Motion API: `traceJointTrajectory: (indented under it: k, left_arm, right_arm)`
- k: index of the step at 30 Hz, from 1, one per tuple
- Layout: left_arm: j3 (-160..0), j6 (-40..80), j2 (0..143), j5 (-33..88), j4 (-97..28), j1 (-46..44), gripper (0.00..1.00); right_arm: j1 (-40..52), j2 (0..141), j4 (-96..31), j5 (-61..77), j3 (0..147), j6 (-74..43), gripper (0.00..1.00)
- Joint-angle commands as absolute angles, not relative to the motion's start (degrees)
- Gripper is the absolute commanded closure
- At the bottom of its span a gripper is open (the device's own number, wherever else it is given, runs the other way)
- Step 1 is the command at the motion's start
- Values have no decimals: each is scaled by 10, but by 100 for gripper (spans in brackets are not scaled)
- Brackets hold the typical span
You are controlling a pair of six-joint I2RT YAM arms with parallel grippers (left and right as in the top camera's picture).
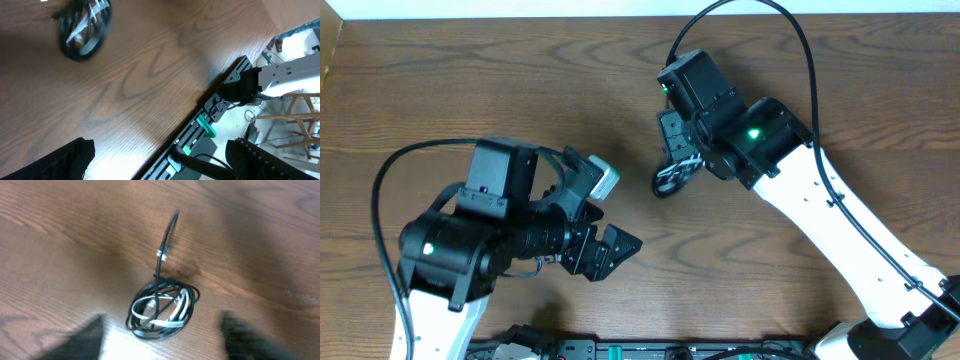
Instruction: Untangle cables
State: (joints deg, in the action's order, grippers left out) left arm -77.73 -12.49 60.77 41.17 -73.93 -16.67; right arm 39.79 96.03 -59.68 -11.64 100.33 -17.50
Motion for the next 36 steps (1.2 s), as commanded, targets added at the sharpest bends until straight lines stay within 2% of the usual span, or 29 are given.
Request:
traceJointTrajectory:
  k: [1, 7, 11, 14, 17, 19, 25, 28, 29, 30, 33, 36]
  left_arm:
    - [-781, -128, 593, 402, -741, -169, 10]
    - [-781, -128, 591, 402, -750, -169, 10]
    - [-781, -128, 591, 402, -754, -169, 10]
    - [-781, -128, 591, 402, -754, -169, 10]
    - [-781, -128, 591, 402, -754, -169, 10]
    - [-781, -128, 591, 398, -754, -169, 1]
    - [-781, -128, 591, 394, -754, -169, 2]
    - [-781, -128, 591, 394, -754, -169, 2]
    - [-781, -128, 591, 394, -754, -169, 2]
    - [-781, -128, 591, 394, -754, -169, 2]
    - [-781, -129, 591, 393, -753, -169, 2]
    - [-783, -112, 590, 360, -741, -169, 2]
  right_arm:
    - [396, 972, -608, -100, 1011, -171, 1]
    - [393, 975, -629, -106, 1010, -189, 1]
    - [393, 975, -696, -121, 1003, -254, 1]
    - [394, 975, -718, -110, 973, -261, 1]
    - [397, 975, -694, -90, 891, -207, 1]
    - [398, 975, -644, -56, 822, -135, 1]
    - [398, 975, -542, 65, 722, 26, 2]
    - [398, 975, -509, 64, 690, 31, 13]
    - [399, 975, -491, 68, 672, 30, 28]
    - [399, 975, -480, 74, 659, 30, 34]
    - [401, 975, -444, 78, 623, 10, 38]
    - [402, 975, -399, 79, 593, -13, 38]
